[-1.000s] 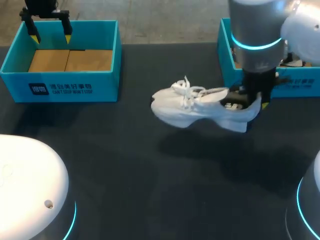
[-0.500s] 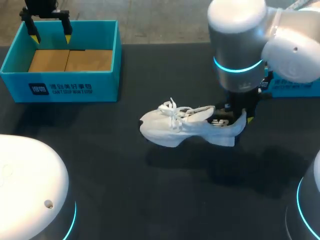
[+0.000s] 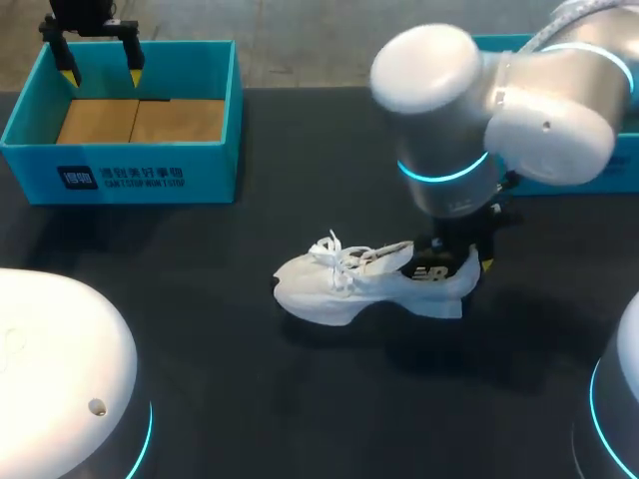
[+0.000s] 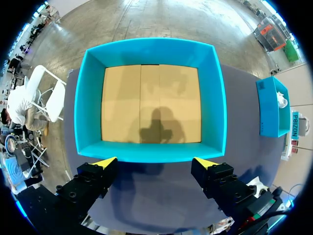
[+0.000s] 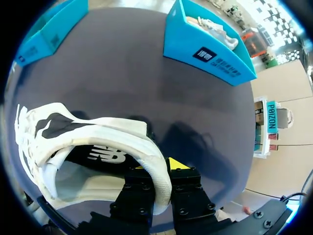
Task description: Take the shoe out of the shoebox, open the shoe tongue, remove and reinsert the insole, then place the shoe into the shoebox
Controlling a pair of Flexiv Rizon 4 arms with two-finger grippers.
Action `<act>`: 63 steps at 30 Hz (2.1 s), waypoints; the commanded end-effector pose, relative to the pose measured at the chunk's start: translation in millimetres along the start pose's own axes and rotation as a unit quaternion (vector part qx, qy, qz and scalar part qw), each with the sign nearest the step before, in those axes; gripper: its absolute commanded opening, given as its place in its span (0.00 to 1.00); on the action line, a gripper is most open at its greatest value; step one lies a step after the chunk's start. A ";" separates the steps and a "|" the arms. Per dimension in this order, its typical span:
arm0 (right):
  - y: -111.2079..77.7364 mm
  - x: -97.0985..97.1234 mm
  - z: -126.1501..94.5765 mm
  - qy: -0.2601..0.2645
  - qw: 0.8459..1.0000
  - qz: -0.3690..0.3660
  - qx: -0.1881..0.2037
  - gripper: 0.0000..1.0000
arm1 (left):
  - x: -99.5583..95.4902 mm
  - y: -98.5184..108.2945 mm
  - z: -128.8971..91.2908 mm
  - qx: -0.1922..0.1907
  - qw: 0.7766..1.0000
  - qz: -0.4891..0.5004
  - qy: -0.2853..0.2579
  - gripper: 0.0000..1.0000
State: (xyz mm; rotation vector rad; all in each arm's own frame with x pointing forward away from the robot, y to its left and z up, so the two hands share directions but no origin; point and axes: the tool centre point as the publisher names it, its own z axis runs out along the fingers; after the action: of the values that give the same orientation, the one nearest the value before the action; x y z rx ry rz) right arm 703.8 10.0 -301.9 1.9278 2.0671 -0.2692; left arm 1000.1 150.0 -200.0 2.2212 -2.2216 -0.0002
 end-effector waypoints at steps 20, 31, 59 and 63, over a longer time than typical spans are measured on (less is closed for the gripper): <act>-18.4 30.7 16.5 -0.026 1.000 -0.016 0.008 0.00 | 0.0 0.1 0.0 0.000 1.000 0.000 0.000 1.00; -34.4 57.3 20.0 -0.023 0.999 -0.018 0.025 0.00 | 0.0 0.1 0.0 0.000 1.000 0.000 0.000 1.00; -42.9 95.0 38.3 0.003 0.999 -0.026 0.047 0.16 | 0.0 0.1 0.0 0.000 1.000 0.000 0.000 1.00; -42.8 94.8 35.7 0.008 0.998 -0.021 0.054 1.00 | 0.0 0.1 0.0 0.000 1.000 0.000 0.000 1.00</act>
State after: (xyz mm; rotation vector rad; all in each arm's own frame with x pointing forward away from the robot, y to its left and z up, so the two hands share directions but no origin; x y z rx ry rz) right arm 658.8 82.3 -369.2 1.9505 2.1446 -0.3801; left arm 1000.1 150.0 -200.0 2.2213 -2.2216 -0.0002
